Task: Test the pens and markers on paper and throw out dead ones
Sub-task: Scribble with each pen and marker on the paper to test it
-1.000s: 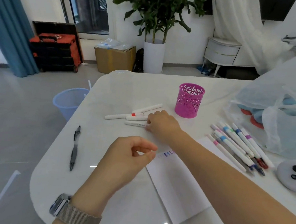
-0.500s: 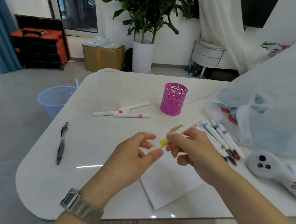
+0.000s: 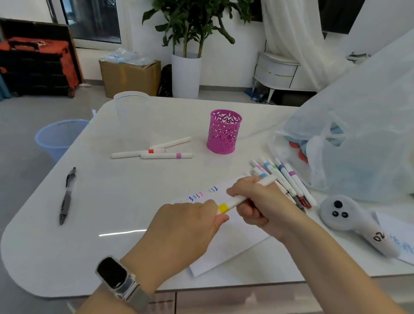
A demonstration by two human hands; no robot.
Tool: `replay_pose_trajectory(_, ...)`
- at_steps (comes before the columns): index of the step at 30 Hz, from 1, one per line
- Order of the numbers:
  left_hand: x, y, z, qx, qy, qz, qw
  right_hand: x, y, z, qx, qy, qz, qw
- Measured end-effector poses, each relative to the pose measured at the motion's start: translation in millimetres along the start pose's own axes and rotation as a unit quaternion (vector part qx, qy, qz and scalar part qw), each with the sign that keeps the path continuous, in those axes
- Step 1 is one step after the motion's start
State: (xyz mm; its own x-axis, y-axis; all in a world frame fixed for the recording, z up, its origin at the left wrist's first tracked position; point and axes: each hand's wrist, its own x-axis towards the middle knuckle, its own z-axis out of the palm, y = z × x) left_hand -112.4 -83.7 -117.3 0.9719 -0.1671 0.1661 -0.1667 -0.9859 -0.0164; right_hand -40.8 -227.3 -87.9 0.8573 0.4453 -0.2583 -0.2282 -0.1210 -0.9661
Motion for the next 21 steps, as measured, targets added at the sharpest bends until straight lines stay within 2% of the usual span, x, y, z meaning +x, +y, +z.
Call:
replay_pose_trajectory(3, 0, -1, -5, -0.006, 0.079, 0.015, 0.997, 3, -2, -4, -0.007, -0.029, -0.010, 1.000)
replay_pose_trajectory(8, 1, -4, -8, -0.038, 0.044, 0.031, 0.998, 9, -4, -6, -0.035, -0.058, -0.014, 0.998)
replay_pose_trajectory(12, -3, -6, 3, -0.041, -0.034, 0.020, 0.998, 11, -1, -4, -0.043, -0.074, -0.002, 0.996)
replay_pose_trajectory(17, -2, -11, -1, -0.040, -0.030, 0.037, 0.998, 16, 3, -1, -0.039, -0.093, -0.004, 0.995)
replay_pose_trajectory(19, -4, -12, -1, -0.092, -0.004, 0.051, 0.994, 17, 3, 1, -0.038, -0.096, -0.007, 0.995)
replay_pose_trajectory(21, -13, -24, -5, -0.214, 0.022, 0.078, 0.973, 19, -4, -19, -0.005, -0.039, -0.004, 0.999)
